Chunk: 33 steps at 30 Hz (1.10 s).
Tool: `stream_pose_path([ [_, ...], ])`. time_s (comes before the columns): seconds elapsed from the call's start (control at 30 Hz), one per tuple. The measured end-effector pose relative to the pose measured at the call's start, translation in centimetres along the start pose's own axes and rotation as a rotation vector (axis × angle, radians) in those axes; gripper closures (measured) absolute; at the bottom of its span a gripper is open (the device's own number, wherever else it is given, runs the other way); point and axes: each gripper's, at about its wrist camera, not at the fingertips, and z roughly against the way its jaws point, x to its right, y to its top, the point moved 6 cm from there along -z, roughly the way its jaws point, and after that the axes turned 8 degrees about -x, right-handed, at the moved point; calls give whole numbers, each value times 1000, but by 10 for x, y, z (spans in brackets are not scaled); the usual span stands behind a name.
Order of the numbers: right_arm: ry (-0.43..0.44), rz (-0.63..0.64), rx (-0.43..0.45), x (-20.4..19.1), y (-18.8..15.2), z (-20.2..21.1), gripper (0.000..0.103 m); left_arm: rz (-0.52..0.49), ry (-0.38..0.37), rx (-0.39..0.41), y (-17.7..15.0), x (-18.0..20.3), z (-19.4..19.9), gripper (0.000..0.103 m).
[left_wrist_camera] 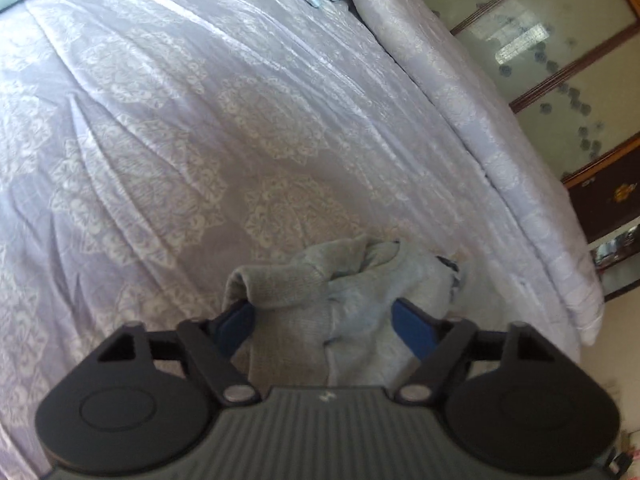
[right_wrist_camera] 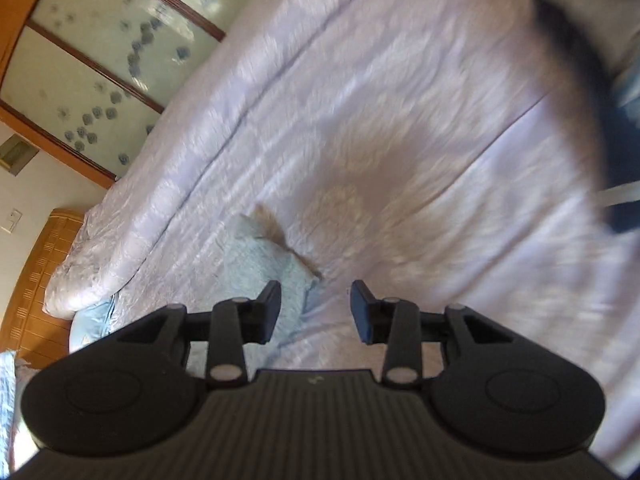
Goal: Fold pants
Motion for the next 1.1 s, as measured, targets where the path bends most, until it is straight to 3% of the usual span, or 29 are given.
stream_pose_path([
  [0.07,39,-72,-30,5,2,-25,62,-33,23,7,1,2,-2,70],
  [0.1,74,-115,-50,5,2,-35,62,-28,31,0,2,0,-4,70],
  [0.17,101,-167,-82,3,2,-52,62,-12,30,17,3,0,-1,82],
  [0.2,105,-173,-91,1,0,-57,67,-12,43,26,4,0,2,84],
  [0.23,101,-164,-94,-2,-1,-61,94,-4,43,45,7,0,7,86],
  [0.33,22,-46,-2,-24,3,-46,98,62,-2,137,18,-12,37,87],
  [0.4,86,52,105,-52,11,-11,98,114,-8,170,23,-26,53,87],
  [0.47,138,160,193,-82,11,35,98,146,-50,156,26,-38,59,87],
  [0.57,207,279,280,-103,-7,102,98,110,-40,138,22,-42,62,87],
  [0.63,195,350,321,-101,-28,133,97,84,-19,135,19,-42,61,87],
  [0.7,143,367,283,-81,-53,148,91,92,-31,128,18,-45,59,86],
  [0.83,40,289,18,-11,-111,136,73,92,-35,124,19,-44,55,83],
  [0.9,-43,280,-45,16,-130,135,73,83,-21,131,19,-43,55,78],
  [0.97,-83,250,-56,32,-137,144,73,72,-12,130,18,-41,53,78],
  [1.1,-91,272,87,29,-99,161,73,63,-5,130,18,-37,49,76],
])
